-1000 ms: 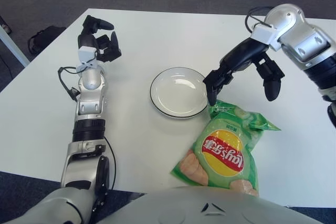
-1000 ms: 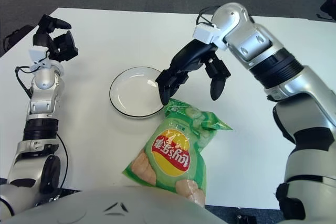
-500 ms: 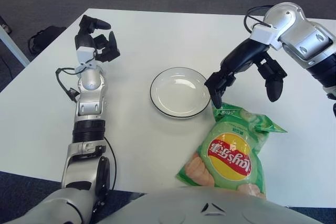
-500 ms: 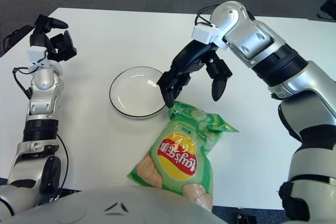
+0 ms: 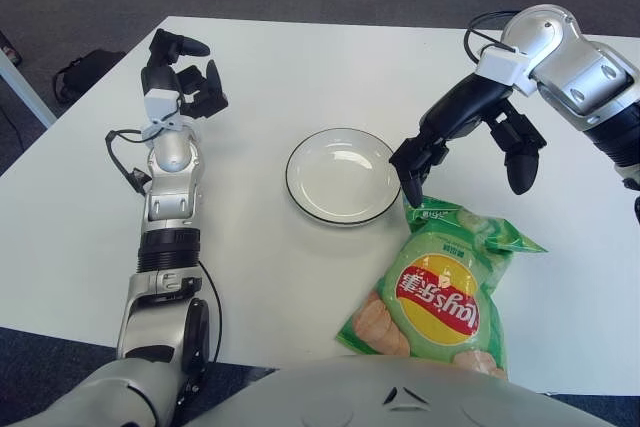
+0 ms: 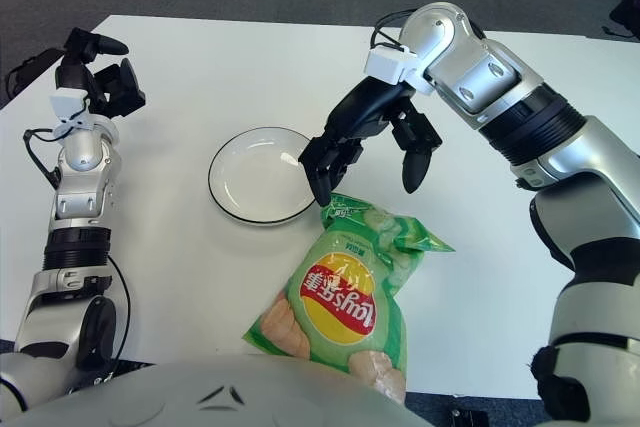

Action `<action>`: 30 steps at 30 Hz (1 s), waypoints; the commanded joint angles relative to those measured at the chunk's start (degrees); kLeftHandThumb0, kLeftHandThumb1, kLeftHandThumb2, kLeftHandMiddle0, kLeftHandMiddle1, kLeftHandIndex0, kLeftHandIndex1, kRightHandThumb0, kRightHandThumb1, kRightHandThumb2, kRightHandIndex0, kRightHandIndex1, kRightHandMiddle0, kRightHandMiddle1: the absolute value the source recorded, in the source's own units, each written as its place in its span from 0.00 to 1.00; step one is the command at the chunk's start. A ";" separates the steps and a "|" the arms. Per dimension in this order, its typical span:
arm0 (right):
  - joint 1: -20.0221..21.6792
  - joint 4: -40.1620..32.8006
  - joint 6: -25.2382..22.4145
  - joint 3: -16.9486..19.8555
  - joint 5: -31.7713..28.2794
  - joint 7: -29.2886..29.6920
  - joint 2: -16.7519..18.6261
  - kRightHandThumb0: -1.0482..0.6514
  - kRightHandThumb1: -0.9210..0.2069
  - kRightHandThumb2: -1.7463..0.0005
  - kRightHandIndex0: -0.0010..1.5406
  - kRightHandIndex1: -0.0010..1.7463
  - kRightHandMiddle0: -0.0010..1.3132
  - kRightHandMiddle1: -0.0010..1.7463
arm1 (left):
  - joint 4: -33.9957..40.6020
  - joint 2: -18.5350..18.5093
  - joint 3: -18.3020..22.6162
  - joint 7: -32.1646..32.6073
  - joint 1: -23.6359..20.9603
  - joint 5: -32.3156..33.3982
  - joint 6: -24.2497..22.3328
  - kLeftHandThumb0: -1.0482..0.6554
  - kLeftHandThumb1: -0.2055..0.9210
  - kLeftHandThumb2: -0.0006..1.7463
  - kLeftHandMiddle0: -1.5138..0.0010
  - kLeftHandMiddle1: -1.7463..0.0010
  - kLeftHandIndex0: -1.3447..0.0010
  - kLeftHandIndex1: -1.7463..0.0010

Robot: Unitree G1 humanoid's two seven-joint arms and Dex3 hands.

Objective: Put the snack into the plate.

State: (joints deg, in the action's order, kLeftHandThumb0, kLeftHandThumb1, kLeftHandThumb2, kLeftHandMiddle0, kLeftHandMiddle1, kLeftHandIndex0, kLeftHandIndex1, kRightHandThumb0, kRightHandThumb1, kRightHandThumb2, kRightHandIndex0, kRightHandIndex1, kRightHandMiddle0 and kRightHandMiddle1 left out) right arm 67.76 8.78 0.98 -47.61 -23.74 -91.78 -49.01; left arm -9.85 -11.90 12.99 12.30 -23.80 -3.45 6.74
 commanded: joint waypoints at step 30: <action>-2.80 -10.37 -10.69 18.56 28.63 9.95 1.53 0.15 0.29 0.65 0.21 0.29 0.08 0.69 | -8.83 -0.79 1.59 0.65 -2.21 1.06 5.69 0.36 0.61 0.63 0.36 0.00 0.64 0.00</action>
State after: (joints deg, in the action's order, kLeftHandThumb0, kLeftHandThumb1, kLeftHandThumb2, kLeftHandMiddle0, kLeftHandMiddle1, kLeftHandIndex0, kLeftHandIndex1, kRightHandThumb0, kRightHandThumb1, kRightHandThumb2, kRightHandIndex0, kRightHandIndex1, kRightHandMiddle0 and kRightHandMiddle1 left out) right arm 65.40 -2.06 -9.58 -30.13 3.89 -81.15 -48.13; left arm -17.69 -11.93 13.92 12.34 -24.60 -2.61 11.38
